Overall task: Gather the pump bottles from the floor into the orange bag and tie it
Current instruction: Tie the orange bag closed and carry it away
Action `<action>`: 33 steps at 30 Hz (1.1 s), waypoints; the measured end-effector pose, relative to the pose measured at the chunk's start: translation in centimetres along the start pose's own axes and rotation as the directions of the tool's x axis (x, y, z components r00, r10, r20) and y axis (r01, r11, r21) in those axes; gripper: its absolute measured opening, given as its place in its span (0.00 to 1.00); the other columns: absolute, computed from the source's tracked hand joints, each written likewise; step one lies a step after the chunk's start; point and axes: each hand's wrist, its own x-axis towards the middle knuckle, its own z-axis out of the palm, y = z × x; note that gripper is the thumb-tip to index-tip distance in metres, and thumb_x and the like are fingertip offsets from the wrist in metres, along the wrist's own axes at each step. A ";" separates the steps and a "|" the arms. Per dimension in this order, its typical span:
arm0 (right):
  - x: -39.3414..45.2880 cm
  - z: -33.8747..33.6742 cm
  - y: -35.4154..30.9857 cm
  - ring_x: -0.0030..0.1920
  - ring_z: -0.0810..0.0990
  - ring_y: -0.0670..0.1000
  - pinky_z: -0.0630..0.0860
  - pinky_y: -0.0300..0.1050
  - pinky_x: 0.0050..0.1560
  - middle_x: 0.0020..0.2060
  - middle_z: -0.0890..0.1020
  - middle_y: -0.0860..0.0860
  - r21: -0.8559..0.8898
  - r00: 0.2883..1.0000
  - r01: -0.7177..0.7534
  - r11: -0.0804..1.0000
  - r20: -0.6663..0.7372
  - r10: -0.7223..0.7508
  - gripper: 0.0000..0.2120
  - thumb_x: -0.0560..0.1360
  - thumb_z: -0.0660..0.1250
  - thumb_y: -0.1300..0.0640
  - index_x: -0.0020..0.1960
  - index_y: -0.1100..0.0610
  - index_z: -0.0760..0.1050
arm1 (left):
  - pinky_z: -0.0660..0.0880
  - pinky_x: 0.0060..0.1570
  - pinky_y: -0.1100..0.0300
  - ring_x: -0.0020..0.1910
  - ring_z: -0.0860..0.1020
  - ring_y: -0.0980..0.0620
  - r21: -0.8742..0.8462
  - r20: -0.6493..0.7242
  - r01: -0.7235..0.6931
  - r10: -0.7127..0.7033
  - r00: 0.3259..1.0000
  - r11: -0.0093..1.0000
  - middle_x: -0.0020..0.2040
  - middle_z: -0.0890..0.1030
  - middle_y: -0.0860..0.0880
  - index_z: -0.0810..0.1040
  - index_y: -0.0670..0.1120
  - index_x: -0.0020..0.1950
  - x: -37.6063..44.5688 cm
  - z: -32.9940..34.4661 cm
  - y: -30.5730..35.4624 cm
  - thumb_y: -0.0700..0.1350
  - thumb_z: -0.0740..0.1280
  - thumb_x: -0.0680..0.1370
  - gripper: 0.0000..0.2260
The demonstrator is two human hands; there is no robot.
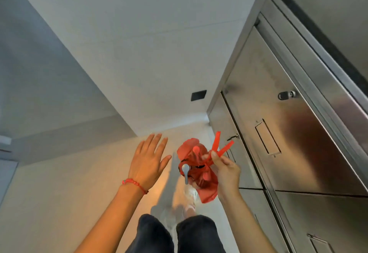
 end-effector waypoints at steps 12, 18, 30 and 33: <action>16.1 4.8 3.1 0.36 0.84 0.47 0.77 0.33 0.34 0.33 0.86 0.49 -0.026 0.993 -0.118 0.993 0.028 0.118 0.08 0.71 0.69 0.56 0.35 0.55 0.84 | 0.70 0.59 0.39 0.64 0.71 0.36 -0.046 0.044 0.091 -0.088 0.995 0.995 0.64 0.74 0.38 0.71 0.41 0.64 12.9 4.3 -3.3 0.57 0.45 0.78 0.28; 23.0 6.1 8.5 0.32 0.83 0.48 0.77 0.35 0.30 0.30 0.85 0.50 0.013 0.988 -0.148 0.989 -0.038 0.149 0.07 0.72 0.69 0.60 0.37 0.59 0.83 | 0.71 0.58 0.39 0.63 0.71 0.36 -0.060 0.053 0.065 -0.062 0.997 0.996 0.64 0.74 0.37 0.71 0.40 0.64 18.2 9.2 -6.5 0.57 0.45 0.78 0.28; 35.6 7.3 22.7 0.43 0.82 0.55 0.77 0.50 0.51 0.30 0.84 0.46 -0.036 0.980 -0.173 0.984 -0.109 0.168 0.05 0.72 0.69 0.62 0.43 0.64 0.81 | 0.72 0.56 0.40 0.61 0.73 0.36 -0.077 0.079 0.030 -0.024 0.997 0.997 0.62 0.76 0.37 0.72 0.40 0.63 25.8 23.8 -10.7 0.54 0.52 0.77 0.23; 38.0 7.3 25.1 0.41 0.83 0.51 0.77 0.46 0.49 0.29 0.84 0.44 -0.035 0.974 -0.189 0.981 -0.132 0.183 0.04 0.72 0.68 0.61 0.43 0.62 0.81 | 0.71 0.56 0.39 0.61 0.73 0.36 -0.072 0.086 0.037 -0.031 0.996 0.997 0.63 0.75 0.37 0.72 0.41 0.63 26.8 26.9 -11.0 0.52 0.61 0.75 0.21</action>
